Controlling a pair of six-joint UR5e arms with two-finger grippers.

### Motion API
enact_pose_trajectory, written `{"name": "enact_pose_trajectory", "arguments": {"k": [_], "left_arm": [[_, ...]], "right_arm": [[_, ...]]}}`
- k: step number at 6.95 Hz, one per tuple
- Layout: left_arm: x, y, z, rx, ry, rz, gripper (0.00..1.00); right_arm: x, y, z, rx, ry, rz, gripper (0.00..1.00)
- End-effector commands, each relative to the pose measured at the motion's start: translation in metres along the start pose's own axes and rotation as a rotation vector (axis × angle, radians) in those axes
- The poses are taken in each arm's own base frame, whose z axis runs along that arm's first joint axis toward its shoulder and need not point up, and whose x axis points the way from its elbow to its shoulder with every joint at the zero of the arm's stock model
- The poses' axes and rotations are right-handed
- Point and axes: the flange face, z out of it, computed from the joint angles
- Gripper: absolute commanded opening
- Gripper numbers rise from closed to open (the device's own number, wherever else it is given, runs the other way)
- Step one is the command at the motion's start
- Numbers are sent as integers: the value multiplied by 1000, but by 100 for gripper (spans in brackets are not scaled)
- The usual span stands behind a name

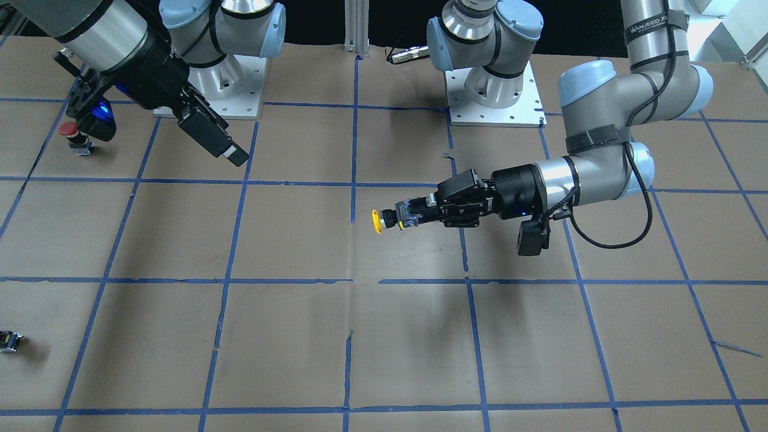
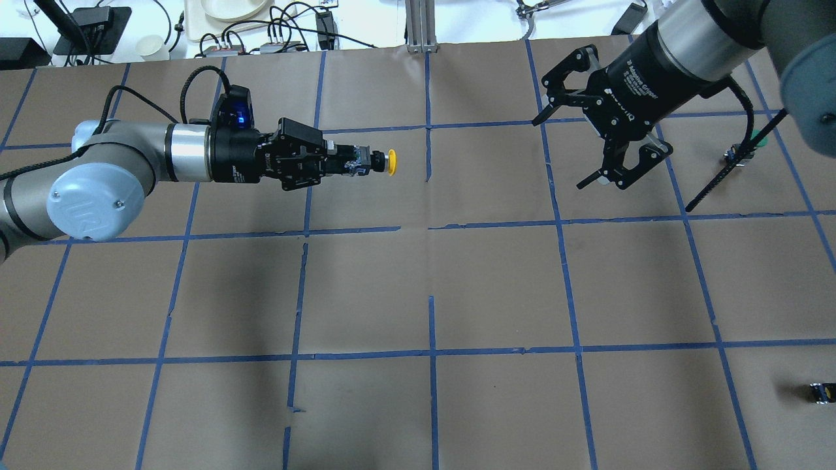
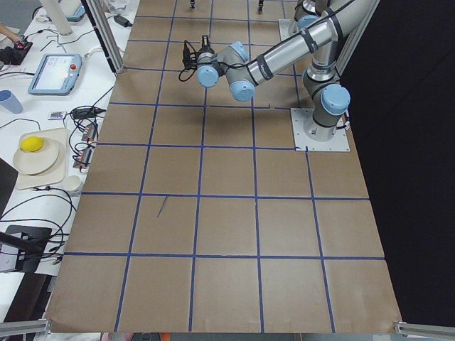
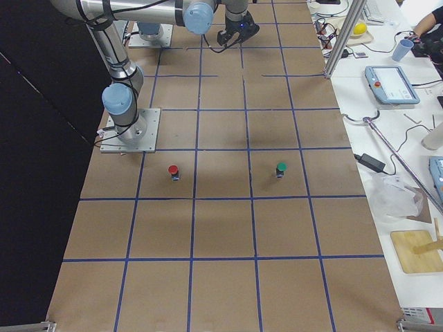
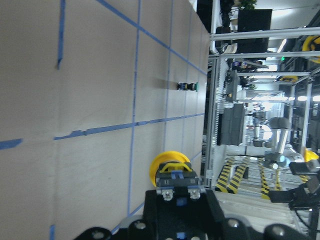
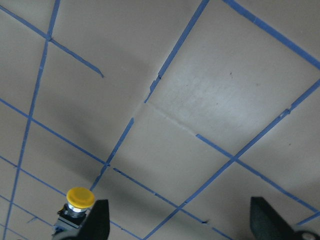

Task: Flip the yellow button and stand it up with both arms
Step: 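Lift the yellow button with the left gripper while the right arm swings over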

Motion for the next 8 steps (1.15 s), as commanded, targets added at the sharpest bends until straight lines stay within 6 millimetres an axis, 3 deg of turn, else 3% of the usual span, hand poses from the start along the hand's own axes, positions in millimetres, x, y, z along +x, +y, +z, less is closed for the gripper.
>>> {"name": "enact_pose_trajectory", "arguments": {"k": [1,2,3,4,6,8], "left_arm": [[7,15,27,77,231,-25,2],[9,16,31,110,298,-26,3],[10,27,49,103,342,-24,3],[16,35,66,93,389,-8,3],[35,44,88,93,492,2,3],[39,46,104,63,521,68,3]], "right_arm": [[-5,-14,-3,-68,-59,185,100],[-8,-13,-1,-114,-85,188,100],[-14,-13,1,-151,-134,175,100],[-26,-27,11,-158,-170,162,100],[-34,-26,12,-185,-206,133,100],[-44,-18,16,-180,-225,91,100]]}}
